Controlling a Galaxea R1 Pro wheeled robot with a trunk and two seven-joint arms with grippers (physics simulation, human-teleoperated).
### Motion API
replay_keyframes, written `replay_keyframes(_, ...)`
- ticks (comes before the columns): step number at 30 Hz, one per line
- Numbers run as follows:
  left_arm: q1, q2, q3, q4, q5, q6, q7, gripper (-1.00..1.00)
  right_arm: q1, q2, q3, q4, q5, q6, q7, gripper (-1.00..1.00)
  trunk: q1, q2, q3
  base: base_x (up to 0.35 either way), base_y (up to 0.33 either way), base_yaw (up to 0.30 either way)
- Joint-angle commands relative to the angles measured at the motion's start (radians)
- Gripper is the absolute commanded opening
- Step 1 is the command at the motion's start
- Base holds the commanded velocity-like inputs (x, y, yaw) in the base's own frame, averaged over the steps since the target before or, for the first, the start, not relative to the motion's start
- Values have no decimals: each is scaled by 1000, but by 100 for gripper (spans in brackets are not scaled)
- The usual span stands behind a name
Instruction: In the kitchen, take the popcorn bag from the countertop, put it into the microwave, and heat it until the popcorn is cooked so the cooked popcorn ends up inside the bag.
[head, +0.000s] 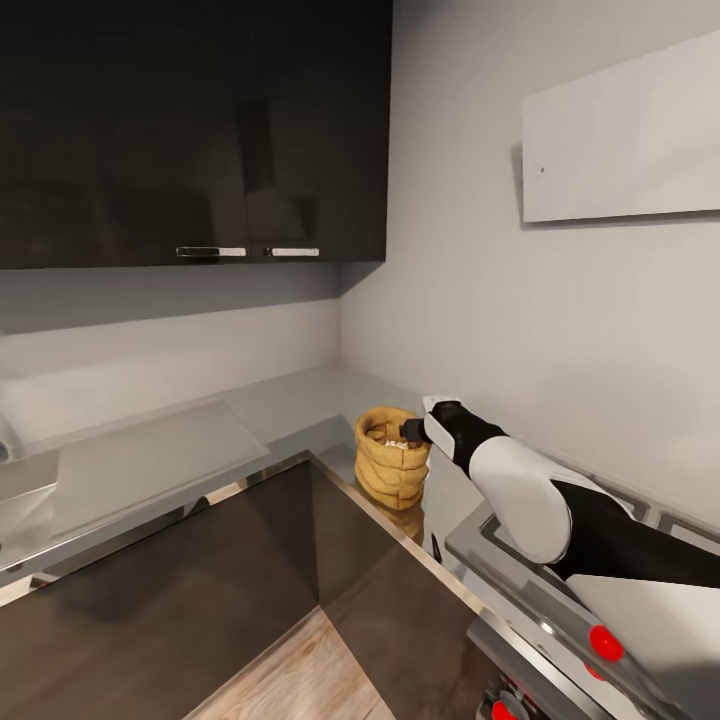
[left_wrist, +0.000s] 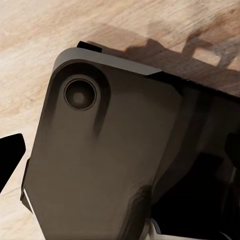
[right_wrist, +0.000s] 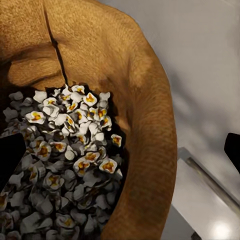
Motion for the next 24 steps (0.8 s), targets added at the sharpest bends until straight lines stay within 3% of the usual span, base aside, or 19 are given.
replay_keyframes(1, 0, 0, 1, -1, 5, -2, -2, 100, 0, 1, -8, -2, 9, 5, -2, 100, 0, -1, -1, 0, 0, 0)
replay_keyframes(18, 0, 0, 1, 0, 5, -2, -2, 100, 0, 1, -7, -3, 10, 23, -5, 100, 0, -1, -1, 0, 0, 0)
replay_keyframes(24, 0, 0, 1, 0, 5, -2, -2, 100, 0, 1, -7, -3, 8, 92, -12, 100, 0, -1, -1, 0, 0, 0)
